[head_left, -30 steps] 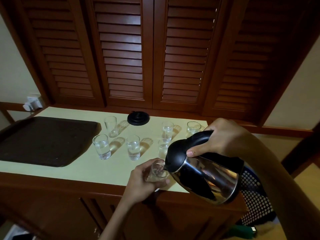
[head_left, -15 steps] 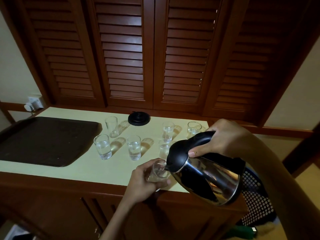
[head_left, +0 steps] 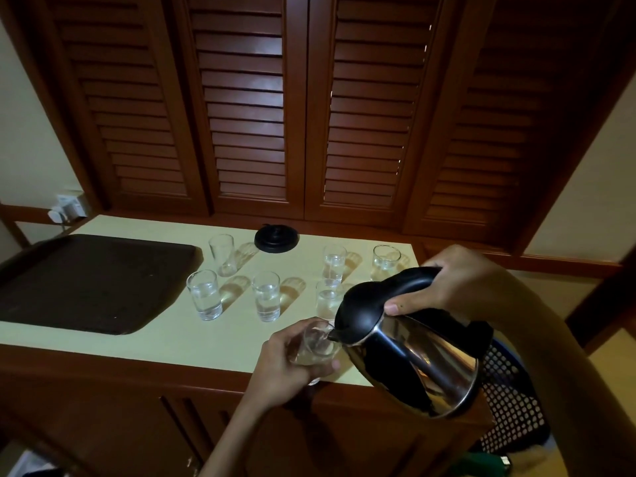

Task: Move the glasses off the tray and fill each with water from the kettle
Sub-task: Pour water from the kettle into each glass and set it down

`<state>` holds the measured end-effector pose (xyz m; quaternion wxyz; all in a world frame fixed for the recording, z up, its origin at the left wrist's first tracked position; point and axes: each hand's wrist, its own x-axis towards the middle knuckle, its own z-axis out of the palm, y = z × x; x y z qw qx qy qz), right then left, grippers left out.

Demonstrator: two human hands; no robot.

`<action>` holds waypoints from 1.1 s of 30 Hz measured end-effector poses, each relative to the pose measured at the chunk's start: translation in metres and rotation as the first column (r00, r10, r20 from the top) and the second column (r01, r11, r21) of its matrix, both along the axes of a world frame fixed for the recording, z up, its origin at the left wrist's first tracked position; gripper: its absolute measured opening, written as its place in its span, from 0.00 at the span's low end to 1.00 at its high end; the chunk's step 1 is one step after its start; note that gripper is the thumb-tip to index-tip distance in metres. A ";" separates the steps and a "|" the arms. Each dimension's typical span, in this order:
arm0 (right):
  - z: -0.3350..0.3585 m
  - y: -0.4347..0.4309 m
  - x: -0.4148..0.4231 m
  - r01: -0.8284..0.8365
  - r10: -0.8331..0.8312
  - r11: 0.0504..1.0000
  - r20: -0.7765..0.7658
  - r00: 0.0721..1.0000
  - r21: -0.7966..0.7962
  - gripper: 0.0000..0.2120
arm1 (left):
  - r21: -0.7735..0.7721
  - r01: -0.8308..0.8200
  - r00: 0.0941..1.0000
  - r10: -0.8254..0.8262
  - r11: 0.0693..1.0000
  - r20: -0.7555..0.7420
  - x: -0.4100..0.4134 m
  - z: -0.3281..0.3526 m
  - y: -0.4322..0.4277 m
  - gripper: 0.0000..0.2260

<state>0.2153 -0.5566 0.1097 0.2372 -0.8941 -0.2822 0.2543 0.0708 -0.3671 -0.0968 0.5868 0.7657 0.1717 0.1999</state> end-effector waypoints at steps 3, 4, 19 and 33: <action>-0.004 -0.009 0.005 0.000 0.003 0.997 -0.042 0.999 0.073 0.38 | -0.008 0.003 1.000 -0.003 1.000 0.010 0.000 0.000 0.001 0.25; -0.007 -0.013 0.007 0.006 -0.002 0.995 -0.049 0.999 0.097 0.38 | -0.014 0.002 1.000 -0.002 1.000 0.013 0.000 0.000 0.002 0.25; -0.020 -0.034 0.018 0.244 -0.134 0.716 -0.214 0.967 0.654 0.08 | -0.096 -0.092 0.993 0.098 0.991 0.058 0.047 0.082 0.091 0.24; -0.015 0.029 0.020 0.304 -0.172 0.681 -0.258 0.951 0.666 0.06 | -0.082 -0.228 0.958 0.208 0.970 -0.198 0.141 0.045 0.213 0.29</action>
